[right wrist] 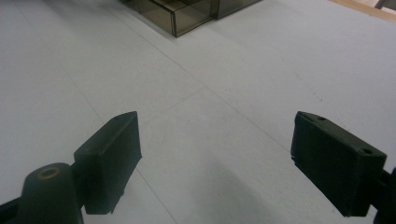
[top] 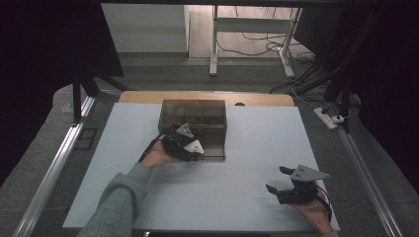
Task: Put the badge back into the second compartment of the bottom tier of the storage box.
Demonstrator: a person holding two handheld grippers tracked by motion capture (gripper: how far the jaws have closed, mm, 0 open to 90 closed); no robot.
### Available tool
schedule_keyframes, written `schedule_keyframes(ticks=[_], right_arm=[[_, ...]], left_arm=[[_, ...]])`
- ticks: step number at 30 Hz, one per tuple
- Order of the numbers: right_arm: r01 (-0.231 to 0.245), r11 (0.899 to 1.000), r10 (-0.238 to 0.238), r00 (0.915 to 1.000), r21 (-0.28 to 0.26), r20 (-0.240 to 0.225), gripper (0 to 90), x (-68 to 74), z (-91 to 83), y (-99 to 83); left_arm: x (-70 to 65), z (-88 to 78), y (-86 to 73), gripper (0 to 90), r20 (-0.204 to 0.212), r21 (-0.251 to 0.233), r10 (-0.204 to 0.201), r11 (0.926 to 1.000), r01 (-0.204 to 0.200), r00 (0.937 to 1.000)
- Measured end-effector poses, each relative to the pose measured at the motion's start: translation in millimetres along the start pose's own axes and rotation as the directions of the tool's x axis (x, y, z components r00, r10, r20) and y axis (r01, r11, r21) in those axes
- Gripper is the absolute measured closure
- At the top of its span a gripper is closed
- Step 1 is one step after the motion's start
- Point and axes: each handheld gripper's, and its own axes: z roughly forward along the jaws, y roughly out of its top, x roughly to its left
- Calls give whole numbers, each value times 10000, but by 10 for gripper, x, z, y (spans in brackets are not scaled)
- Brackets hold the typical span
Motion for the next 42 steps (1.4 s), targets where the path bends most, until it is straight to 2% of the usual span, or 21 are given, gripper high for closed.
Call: schedule_keyframes(ticks=[7,13,23,35,42], right_arm=[[-14,10000,14,10000,20,-3,159,1,-1,0],[-3,10000,3,10000,37,-25,159,2,0,0],[-21,10000,21,10000,18,-55,159,5,8,-1],[-22,10000,22,10000,11,-50,159,5,7,-1],[-33,10000,33,10000,-16,-67,159,9,7,1]], left_arm=[[8,4,8,324,21,-32,77,10000,-77,10000],[14,10,-1,278,20,-81,18,10000,-18,10000],[23,-49,-21,274,30,-109,-59,9999,59,10000],[-69,-122,27,277,-18,-313,108,9995,-109,9999],[-129,-216,39,270,-16,-635,-111,9979,110,9999]])
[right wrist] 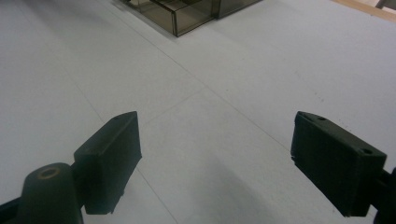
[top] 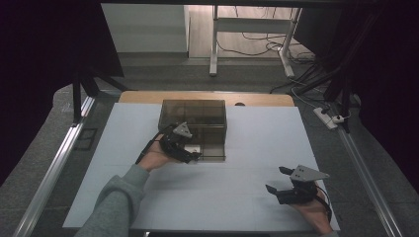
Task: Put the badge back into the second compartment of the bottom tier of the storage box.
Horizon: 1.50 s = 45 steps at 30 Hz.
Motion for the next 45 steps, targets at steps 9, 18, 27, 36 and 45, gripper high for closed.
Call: schedule_keyframes(ticks=[9,18,27,36,45], right_arm=[[21,10000,-21,10000,-14,9,159,0,1,1],[32,10000,-32,10000,-24,17,159,4,-1,3],[39,10000,-39,10000,-17,48,159,12,-3,7],[98,9999,-97,9999,-45,63,159,5,-14,7],[91,9999,-91,9999,-70,69,159,3,-17,8]], left_arm=[[-91,-141,-45,268,-130,-401,-188,9990,183,9997],[-197,-329,-166,262,-357,-962,-549,9940,512,9979],[-266,-527,-362,255,-639,-1491,-1121,9836,1016,9916],[-365,-665,-579,256,-800,-1749,-1273,9782,1118,9886],[-475,-759,-890,258,-1116,-1783,-1458,9761,1245,9830]])
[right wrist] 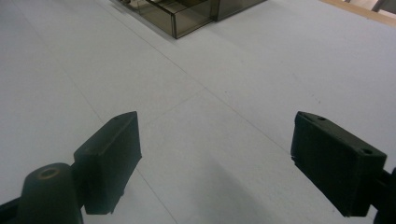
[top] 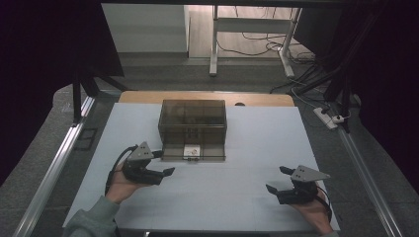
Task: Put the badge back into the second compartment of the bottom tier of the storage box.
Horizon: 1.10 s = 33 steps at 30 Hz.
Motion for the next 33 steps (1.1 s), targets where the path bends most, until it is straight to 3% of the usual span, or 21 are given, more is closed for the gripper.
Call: schedule_keyframes(ticks=[7,16,22,25,33], right_arm=[[-35,10000,35,10000,31,77,158,-5,-5,-2],[-32,10000,31,9997,54,224,158,-27,-19,-14],[-69,10000,68,9998,43,197,158,-41,-11,-31],[-43,10000,42,9998,38,219,158,-40,-9,-34],[84,9999,-87,9996,118,255,158,-28,-8,-32]], left_arm=[[-38,-105,-259,259,-459,78,-92,9999,95,9989],[-93,-191,-535,260,-642,-129,-394,9992,387,9972],[-78,-198,-706,259,-730,180,-483,9986,497,9962],[-46,-180,-756,258,-780,368,-587,9974,617,9952],[-16,-185,-754,254,-821,297,-708,9969,734,9941]])
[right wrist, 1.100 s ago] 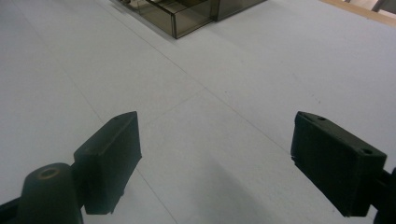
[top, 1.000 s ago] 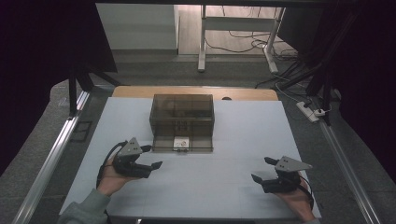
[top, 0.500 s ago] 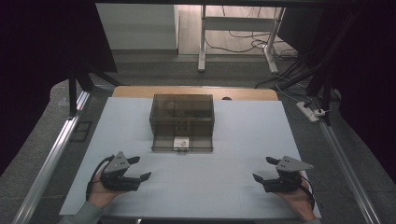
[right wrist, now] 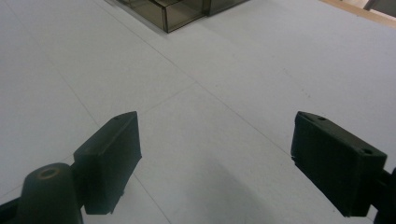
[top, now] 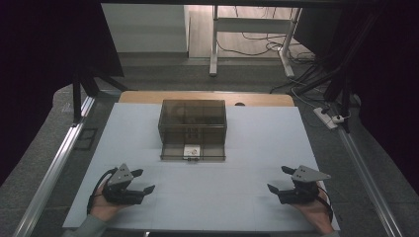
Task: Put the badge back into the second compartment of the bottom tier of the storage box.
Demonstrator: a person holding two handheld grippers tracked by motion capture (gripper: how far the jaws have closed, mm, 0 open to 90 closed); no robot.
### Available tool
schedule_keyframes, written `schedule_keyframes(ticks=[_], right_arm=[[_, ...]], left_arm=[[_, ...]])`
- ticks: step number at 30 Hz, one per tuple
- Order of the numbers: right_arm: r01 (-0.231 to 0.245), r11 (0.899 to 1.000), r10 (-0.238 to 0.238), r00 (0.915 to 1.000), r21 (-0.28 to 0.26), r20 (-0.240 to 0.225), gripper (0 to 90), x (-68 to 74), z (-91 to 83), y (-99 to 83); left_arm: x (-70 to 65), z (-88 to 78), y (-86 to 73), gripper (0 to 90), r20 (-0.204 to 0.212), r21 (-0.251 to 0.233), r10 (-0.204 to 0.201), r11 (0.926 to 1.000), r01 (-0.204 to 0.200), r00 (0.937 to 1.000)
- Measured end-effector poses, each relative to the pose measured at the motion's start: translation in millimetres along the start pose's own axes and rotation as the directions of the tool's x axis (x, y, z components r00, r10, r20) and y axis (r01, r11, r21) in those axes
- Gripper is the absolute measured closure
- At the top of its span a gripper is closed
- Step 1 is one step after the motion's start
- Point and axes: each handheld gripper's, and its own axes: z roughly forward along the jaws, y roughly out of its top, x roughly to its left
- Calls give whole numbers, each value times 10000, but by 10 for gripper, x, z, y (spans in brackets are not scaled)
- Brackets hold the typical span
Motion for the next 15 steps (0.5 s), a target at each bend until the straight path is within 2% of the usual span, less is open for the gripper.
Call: schedule_keyframes(ticks=[9,15], right_arm=[[46,10000,-46,10000,-28,36,158,8,1,0],[101,9999,-101,9999,-62,-47,158,18,2,9]], left_arm=[[11,-16,7,247,-121,-68,-111,9999,110,9999],[19,-23,11,208,-192,-84,-267,9996,265,9995]])
